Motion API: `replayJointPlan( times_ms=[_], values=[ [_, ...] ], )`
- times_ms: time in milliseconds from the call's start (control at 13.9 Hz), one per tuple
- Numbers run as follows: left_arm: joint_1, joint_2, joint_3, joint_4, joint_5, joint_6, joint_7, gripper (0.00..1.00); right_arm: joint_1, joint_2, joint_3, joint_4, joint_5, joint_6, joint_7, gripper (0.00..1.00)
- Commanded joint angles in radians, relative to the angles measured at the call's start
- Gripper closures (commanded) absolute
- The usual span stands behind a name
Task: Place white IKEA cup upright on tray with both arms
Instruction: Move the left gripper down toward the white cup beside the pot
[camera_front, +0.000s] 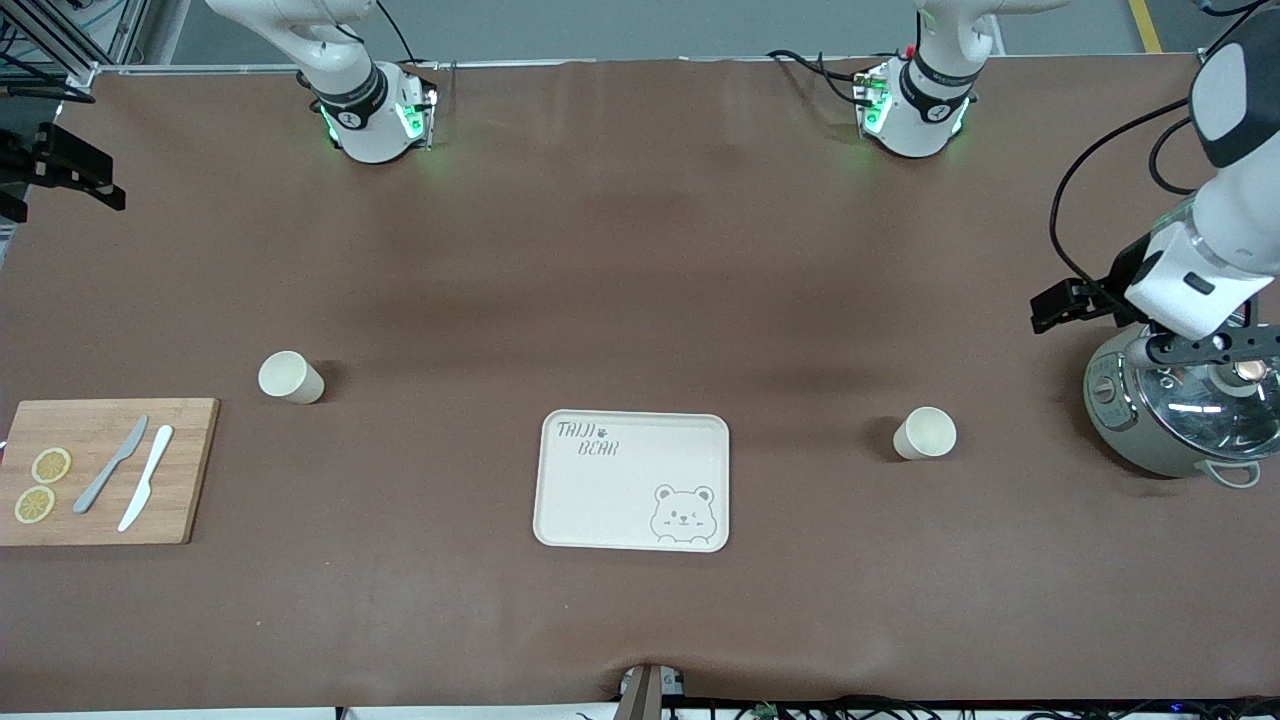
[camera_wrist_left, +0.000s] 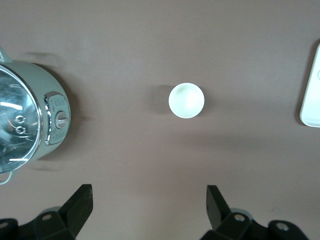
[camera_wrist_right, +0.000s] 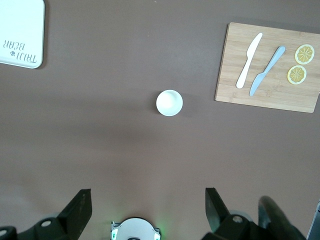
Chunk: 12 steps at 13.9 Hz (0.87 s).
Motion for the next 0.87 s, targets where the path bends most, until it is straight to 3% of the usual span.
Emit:
replayJointPlan(
  times_ms=[0,216,793],
  values=[
    [0.005,-0.01,0.002,-0.11,-0.014,0.122,0.007,0.0,-0.008,-0.015,0.005,-0.016,0.016,0.0,-0.003,0.0],
    [0.005,0.019,0.0,-0.183,-0.014,0.216,0.007,0.0,-0.008,-0.015,0.005,-0.016,0.016,0.0,-0.003,0.0],
    [0.002,0.119,-0.006,-0.188,-0.017,0.27,0.007,0.0,-0.022,0.007,0.004,0.007,0.008,0.012,-0.01,0.0]
  ],
)
